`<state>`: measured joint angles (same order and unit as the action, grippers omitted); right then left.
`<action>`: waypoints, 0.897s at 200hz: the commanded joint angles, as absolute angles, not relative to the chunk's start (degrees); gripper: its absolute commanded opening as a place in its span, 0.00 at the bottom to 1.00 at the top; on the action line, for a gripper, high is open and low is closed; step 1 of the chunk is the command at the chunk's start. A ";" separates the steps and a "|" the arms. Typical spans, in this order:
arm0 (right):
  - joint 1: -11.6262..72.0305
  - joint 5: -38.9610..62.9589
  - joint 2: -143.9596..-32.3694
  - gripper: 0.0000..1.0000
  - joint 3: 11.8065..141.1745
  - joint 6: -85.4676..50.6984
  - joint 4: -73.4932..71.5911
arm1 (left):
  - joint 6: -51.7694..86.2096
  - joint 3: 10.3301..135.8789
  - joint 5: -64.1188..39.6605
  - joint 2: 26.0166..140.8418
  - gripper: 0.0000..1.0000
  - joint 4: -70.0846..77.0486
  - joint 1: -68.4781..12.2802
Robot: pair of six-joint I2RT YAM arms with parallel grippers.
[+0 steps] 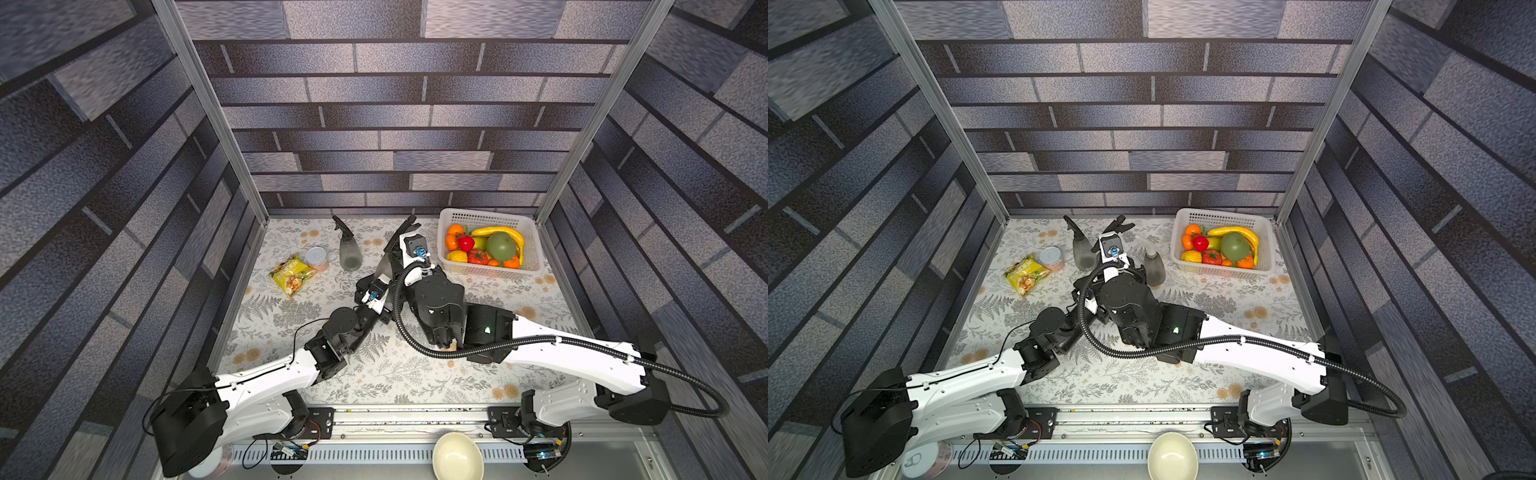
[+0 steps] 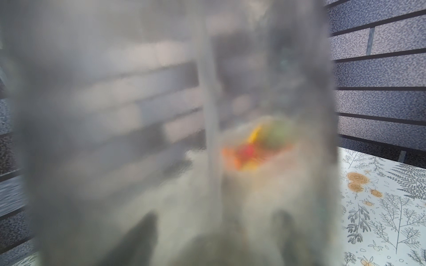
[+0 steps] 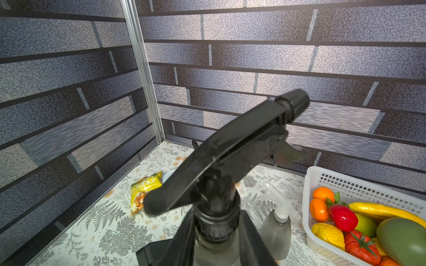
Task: Attach spray nozzles to spray bottles
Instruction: Screw the spray nozzle on the spray bottle.
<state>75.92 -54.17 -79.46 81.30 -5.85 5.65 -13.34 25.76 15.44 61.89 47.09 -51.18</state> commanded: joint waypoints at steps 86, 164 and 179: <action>77.65 -49.47 -77.02 0.44 80.65 -4.59 6.87 | -16.96 26.50 10.81 59.24 0.79 51.92 -50.03; 78.66 -43.71 -71.73 0.51 78.74 -9.03 15.08 | -14.49 25.28 9.24 59.28 0.79 53.97 -48.20; 78.73 -43.56 -70.23 0.51 78.21 -10.92 19.36 | -14.16 25.06 8.92 59.15 0.79 54.23 -47.83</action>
